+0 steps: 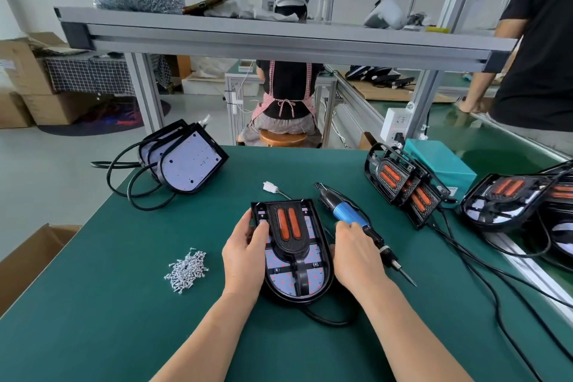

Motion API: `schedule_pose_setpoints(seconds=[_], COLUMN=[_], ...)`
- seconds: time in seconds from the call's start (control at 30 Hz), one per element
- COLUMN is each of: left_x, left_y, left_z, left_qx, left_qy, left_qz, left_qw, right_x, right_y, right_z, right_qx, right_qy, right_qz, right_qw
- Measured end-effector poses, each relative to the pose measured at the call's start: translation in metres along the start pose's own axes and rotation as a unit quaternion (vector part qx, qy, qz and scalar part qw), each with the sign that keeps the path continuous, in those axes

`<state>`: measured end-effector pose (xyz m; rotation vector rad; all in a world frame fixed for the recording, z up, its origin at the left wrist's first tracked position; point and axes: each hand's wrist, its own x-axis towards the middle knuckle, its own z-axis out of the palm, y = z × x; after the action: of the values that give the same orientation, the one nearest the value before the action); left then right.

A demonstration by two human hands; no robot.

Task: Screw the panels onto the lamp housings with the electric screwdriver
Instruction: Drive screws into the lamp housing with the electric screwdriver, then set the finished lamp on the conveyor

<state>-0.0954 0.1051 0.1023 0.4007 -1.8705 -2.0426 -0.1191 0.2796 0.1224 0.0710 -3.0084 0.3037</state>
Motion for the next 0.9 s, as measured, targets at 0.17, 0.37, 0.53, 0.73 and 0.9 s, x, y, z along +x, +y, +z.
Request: schedule_pose_setpoints(seconds=[0.17, 0.37, 0.53, 0.73, 0.9], left_x=[0.002, 0.003, -0.005, -0.004, -0.007], left_y=[0.000, -0.002, -0.003, -0.003, -0.013], left_z=[-0.002, 0.000, 0.011, 0.016, 0.027], left_qx=[-0.001, 0.044, 0.094, 0.025, 0.293], left_qy=[-0.041, -0.055, 0.003, 0.018, -0.043], left_qz=[0.023, 0.052, 0.061, 0.022, 0.131], left_qw=[0.999, 0.996, 0.994, 0.999, 0.946], right_x=[0.007, -0.005, -0.013, -0.027, -0.031], right_y=[0.013, 0.015, 0.019, 0.017, 0.035], right_z=[-0.002, 0.000, -0.020, -0.037, -0.070], right_qx=[0.270, 0.481, 0.570, 0.466, 0.461], right_qy=[-0.121, -0.187, -0.247, -0.123, -0.017], right_qz=[0.031, 0.077, 0.103, 0.015, -0.023], right_qw=[0.955, 0.853, 0.777, 0.876, 0.887])
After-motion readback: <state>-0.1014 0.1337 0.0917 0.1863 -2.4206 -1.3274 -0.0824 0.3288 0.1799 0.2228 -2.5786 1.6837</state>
